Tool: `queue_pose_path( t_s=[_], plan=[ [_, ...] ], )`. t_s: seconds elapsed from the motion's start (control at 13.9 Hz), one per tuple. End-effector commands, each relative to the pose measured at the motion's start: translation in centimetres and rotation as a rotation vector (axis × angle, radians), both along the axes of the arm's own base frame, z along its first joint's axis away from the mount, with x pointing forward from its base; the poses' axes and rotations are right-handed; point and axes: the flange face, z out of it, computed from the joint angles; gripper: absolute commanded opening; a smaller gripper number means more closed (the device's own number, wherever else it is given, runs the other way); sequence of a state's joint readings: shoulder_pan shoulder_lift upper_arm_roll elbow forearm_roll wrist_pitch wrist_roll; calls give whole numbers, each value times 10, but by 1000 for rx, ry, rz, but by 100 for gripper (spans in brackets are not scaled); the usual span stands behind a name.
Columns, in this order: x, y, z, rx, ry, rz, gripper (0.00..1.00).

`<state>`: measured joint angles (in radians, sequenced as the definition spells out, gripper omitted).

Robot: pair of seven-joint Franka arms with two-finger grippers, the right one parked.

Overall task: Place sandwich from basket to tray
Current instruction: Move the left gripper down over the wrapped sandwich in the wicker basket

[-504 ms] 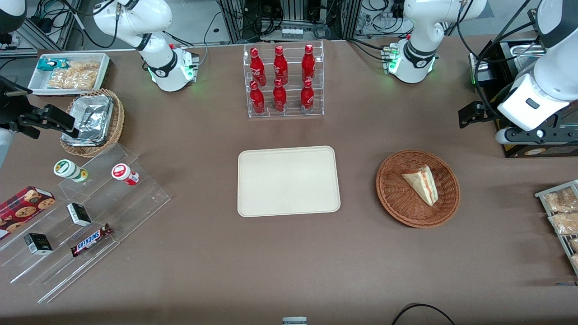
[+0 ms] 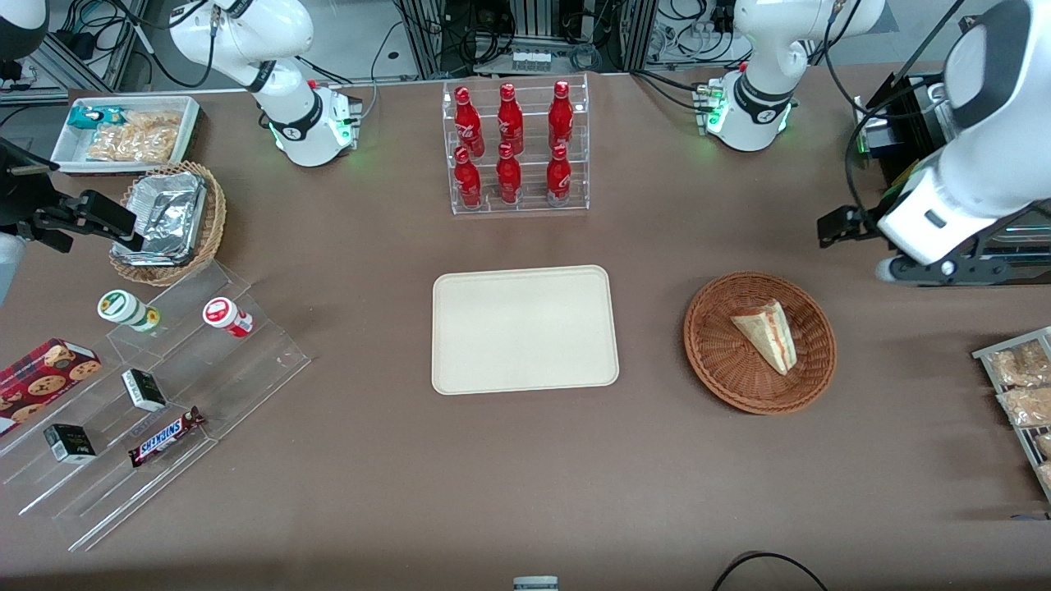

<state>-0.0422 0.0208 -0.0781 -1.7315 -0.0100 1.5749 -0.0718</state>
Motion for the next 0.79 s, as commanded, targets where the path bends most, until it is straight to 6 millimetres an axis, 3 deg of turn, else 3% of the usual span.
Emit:
queue_pose_path(
  t_s=[0.0, 0.43, 0.72],
  plan=[
    [-4, 1, -44, -13, -12, -5, 100],
    [-9, 3, -151, -18, -71, 24, 100],
    [-19, 5, -195, -12, -148, 161, 100]
  ],
)
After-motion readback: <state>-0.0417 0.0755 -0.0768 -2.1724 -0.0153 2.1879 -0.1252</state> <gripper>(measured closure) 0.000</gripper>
